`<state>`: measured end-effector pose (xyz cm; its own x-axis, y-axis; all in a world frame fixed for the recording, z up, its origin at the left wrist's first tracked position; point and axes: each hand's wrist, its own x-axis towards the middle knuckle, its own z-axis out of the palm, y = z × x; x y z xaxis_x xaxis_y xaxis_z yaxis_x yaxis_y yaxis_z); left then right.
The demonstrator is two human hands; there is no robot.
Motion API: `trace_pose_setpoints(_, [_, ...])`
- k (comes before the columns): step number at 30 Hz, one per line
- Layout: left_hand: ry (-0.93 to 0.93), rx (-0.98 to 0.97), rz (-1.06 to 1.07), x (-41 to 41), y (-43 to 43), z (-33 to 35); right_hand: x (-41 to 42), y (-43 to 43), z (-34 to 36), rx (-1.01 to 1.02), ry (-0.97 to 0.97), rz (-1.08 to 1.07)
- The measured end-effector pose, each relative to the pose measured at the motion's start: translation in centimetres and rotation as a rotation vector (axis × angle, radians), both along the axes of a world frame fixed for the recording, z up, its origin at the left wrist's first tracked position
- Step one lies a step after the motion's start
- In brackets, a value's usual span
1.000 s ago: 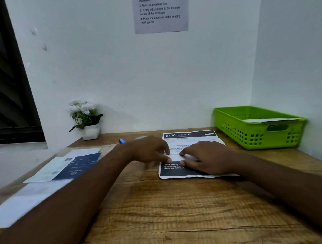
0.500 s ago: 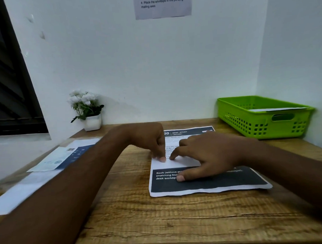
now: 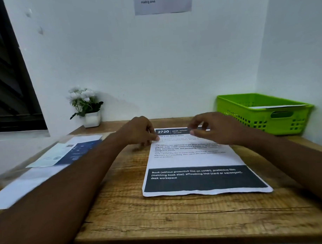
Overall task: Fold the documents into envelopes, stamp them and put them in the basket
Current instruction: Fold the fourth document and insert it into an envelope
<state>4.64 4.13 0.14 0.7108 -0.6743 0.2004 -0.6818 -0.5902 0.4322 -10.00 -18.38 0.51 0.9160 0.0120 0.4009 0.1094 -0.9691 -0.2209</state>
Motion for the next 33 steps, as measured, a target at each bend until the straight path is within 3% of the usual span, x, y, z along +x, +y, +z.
trace_pose_setpoints(4, [-0.019, -0.051, 0.212, 0.8, -0.6, -1.2, 1.7, -3.4, -1.6, 0.146, 0.073, -0.123])
trace_pose_setpoints(9, [0.060, -0.114, 0.245, 0.3, -1.4, -1.7, 1.8, -3.4, -2.5, 0.329, 0.205, -0.180])
trace_pose_setpoints(16, [0.134, -0.165, 0.231, -0.5, -1.4, -1.2, 2.6, -3.2, -3.0, 0.440, 0.067, -0.281])
trace_pose_setpoints(24, [0.154, -0.245, 0.266, 0.2, 0.3, 0.2, 2.2, -3.1, -2.5, 0.546, -0.084, -0.156])
trace_pose_setpoints(30, [0.090, -0.517, 0.344, 0.9, 1.6, 0.7, 1.8, -4.0, -1.4, 0.403, -0.109, -0.052])
trace_pose_setpoints(33, [0.135, -0.533, 0.299, 0.8, 1.9, 0.5, 1.7, -4.3, -1.2, 0.323, -0.068, -0.052])
